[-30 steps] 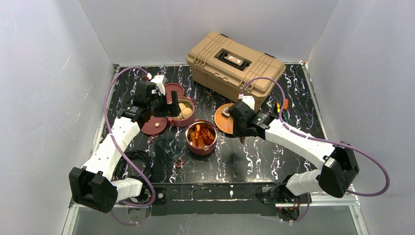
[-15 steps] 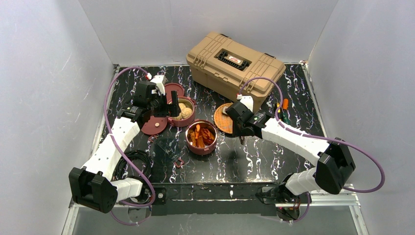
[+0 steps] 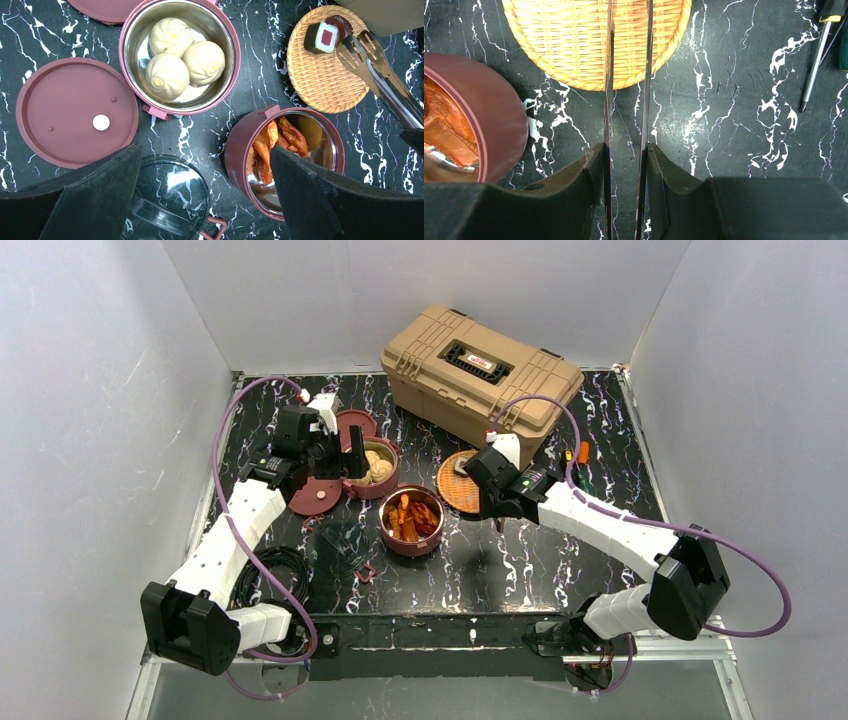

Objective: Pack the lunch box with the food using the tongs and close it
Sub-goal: Pick up the fake food from the plate.

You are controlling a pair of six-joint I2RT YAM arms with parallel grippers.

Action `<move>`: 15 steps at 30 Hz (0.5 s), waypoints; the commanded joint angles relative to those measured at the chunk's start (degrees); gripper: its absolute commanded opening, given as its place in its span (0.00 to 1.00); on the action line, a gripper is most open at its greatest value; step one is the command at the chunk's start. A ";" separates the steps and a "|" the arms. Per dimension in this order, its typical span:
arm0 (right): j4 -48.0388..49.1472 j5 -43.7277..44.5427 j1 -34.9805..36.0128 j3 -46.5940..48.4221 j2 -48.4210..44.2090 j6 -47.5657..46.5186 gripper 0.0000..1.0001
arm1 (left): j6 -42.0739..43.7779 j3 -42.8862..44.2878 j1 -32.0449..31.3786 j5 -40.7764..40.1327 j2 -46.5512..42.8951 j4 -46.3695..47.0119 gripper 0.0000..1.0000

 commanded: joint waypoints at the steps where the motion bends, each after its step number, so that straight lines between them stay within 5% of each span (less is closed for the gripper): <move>1: 2.17 0.76 -0.34 3.04 1.10 -1.49 0.43 | 0.33 1.99 0.23 0.24 -1.53 -1.30 0.99; 15: 0.56 4.73 -0.33 4.73 3.88 -1.92 0.37 | 0.42 1.98 0.19 0.06 -1.37 -1.41 0.99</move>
